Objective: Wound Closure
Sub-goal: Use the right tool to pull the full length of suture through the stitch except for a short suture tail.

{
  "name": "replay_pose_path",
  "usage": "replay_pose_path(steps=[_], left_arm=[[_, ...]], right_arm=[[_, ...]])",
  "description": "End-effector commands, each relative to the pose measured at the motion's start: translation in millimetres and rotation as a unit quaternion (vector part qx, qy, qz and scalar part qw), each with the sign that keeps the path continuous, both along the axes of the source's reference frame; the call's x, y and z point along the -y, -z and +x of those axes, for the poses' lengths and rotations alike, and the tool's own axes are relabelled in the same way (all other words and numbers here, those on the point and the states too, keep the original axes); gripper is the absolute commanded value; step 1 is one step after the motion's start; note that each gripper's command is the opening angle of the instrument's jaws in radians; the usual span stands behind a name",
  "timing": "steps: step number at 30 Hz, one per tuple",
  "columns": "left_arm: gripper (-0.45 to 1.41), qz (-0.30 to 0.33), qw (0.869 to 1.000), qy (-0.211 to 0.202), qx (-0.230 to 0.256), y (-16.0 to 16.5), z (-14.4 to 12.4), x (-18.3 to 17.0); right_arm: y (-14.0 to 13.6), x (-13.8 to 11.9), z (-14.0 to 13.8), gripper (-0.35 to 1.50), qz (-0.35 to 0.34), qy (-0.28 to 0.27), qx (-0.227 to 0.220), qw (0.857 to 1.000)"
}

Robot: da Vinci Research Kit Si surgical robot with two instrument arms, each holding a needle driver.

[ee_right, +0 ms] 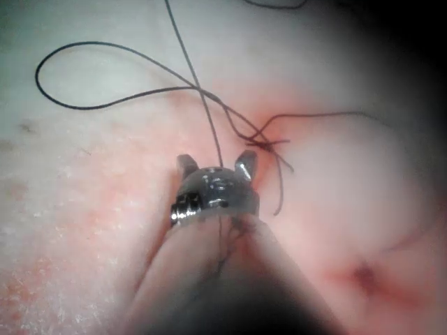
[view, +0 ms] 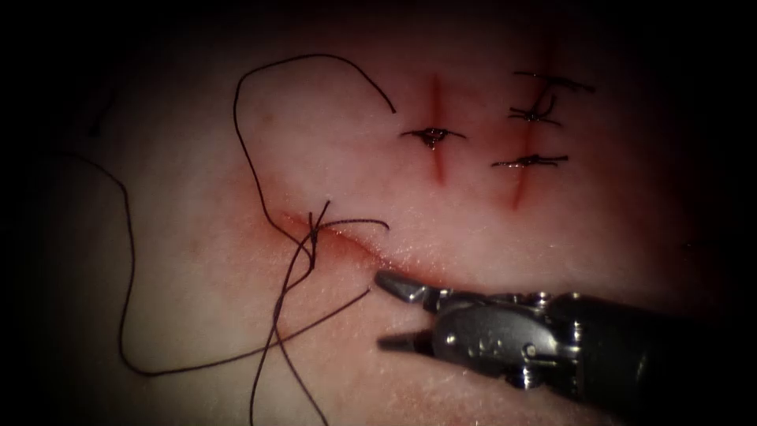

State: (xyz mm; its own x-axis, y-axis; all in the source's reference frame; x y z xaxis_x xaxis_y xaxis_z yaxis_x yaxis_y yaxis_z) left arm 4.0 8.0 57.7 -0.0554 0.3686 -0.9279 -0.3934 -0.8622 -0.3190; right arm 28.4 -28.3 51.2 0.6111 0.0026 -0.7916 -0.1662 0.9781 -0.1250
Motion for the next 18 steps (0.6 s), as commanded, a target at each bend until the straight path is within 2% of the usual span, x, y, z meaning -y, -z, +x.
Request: replay_pose_path(steps=[1, 5, 7, 8, 9, 11, 12, 18], left_arm=[[-0.45, 0.001, 1.000, -0.001, 0.001, -0.6, -0.6, 0.5], [-0.45, -0.005, 1.000, -0.002, 0.002, -0.8, -1.1, 0.8], [-0.45, -0.006, 1.000, -0.002, 0.003, -0.9, -1.3, 1.0], [-0.45, -0.007, 1.000, -0.002, 0.004, -1.0, -1.4, 1.1], [-0.45, -0.007, 1.000, -0.002, 0.004, -1.0, -1.5, 1.2], [-0.45, -0.008, 1.000, -0.002, 0.005, -1.1, -1.5, 1.3], [-0.45, -0.009, 1.000, -0.003, 0.005, -1.1, -1.4, 1.4], [-0.45, -0.007, 1.000, -0.001, 0.006, -1.2, -1.5, 1.6]], right_arm=[[-1.6, 0.0, 1.4, 1.36, 0.001, 0.009, 0.002, 1.000], [-3.1, 0.6, 2.6, 1.33, 0.000, 0.022, 0.010, 1.000], [-3.4, 0.5, 3.1, 1.26, -0.001, 0.020, 0.012, 1.000], [-3.4, 0.4, 3.2, 1.16, -0.001, 0.019, 0.012, 1.000], [-3.3, 0.4, 3.3, 0.89, 0.006, 0.011, 0.014, 1.000], [-3.0, 0.5, 2.9, -0.11, 0.025, -0.020, 0.024, 0.999], [-2.7, 0.5, 2.6, -0.35, 0.035, -0.036, 0.028, 0.998], [-0.8, 2.3, 1.6, -0.35, 0.050, -0.035, 0.029, 0.998]])
